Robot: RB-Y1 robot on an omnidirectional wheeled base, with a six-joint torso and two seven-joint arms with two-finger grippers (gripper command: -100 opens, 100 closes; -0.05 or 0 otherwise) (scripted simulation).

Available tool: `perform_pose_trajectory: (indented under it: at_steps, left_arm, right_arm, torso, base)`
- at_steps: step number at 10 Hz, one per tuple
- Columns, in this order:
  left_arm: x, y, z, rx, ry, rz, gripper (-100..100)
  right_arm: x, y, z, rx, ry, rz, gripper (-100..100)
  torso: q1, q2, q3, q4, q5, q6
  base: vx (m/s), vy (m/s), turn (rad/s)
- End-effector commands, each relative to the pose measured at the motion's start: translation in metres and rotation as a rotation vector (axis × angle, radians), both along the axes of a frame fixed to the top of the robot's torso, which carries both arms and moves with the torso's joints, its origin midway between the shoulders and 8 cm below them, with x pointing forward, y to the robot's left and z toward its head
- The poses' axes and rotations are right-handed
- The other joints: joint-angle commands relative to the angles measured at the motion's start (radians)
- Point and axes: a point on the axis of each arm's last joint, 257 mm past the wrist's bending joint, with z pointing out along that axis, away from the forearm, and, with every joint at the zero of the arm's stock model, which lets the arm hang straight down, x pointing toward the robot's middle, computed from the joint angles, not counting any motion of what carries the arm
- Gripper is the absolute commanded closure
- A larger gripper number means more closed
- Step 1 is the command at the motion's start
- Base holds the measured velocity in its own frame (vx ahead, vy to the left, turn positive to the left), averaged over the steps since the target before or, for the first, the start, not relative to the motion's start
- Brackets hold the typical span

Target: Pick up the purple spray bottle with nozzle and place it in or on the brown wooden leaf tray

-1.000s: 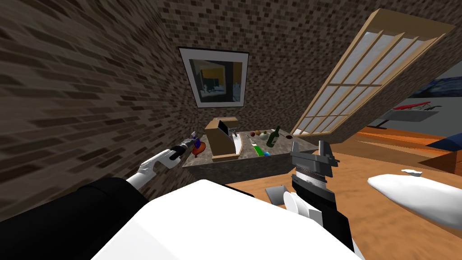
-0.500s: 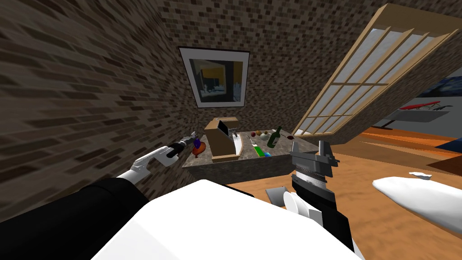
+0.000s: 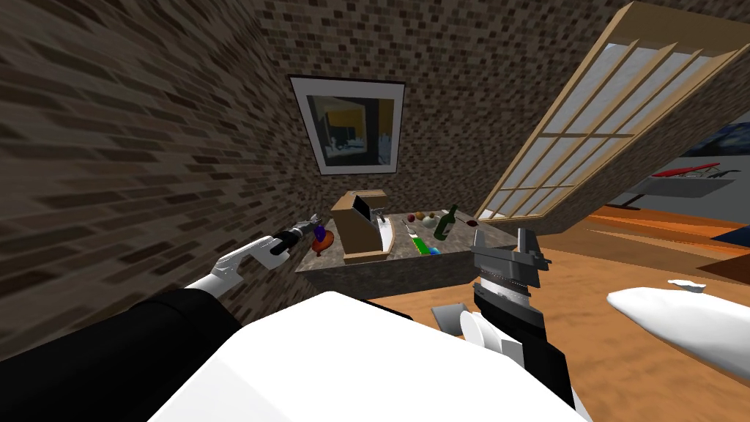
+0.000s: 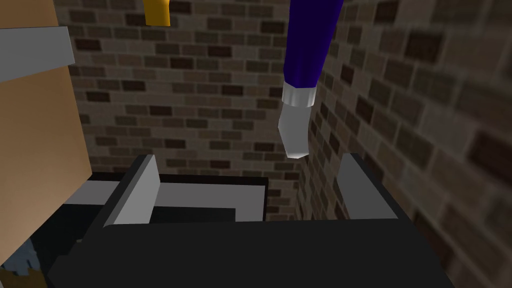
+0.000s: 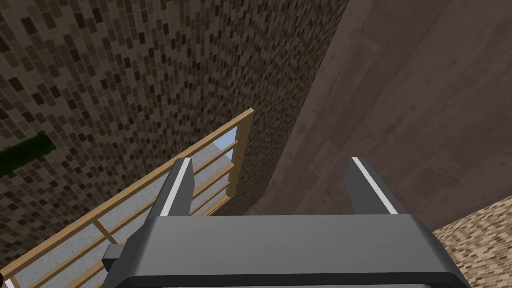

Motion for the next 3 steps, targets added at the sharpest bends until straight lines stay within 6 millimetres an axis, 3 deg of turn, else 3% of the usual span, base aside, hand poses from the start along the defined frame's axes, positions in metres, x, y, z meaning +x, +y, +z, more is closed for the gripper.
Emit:
perform_pose_trajectory:
  at_steps: [1,3]
  left_arm:
    - [0.0,0.0,0.0,0.0,0.0,0.0,0]
    - [0.0,0.0,0.0,0.0,0.0,0.0,0]
  right_arm:
    - [0.0,0.0,0.0,0.0,0.0,0.0,0]
    - [0.0,0.0,0.0,0.0,0.0,0.0,0]
  torso:
    - [0.0,0.0,0.0,0.0,0.0,0.0]
    - [0.0,0.0,0.0,0.0,0.0,0.0]
  base:
    - [0.0,0.0,0.0]
    - [0.0,0.0,0.0]
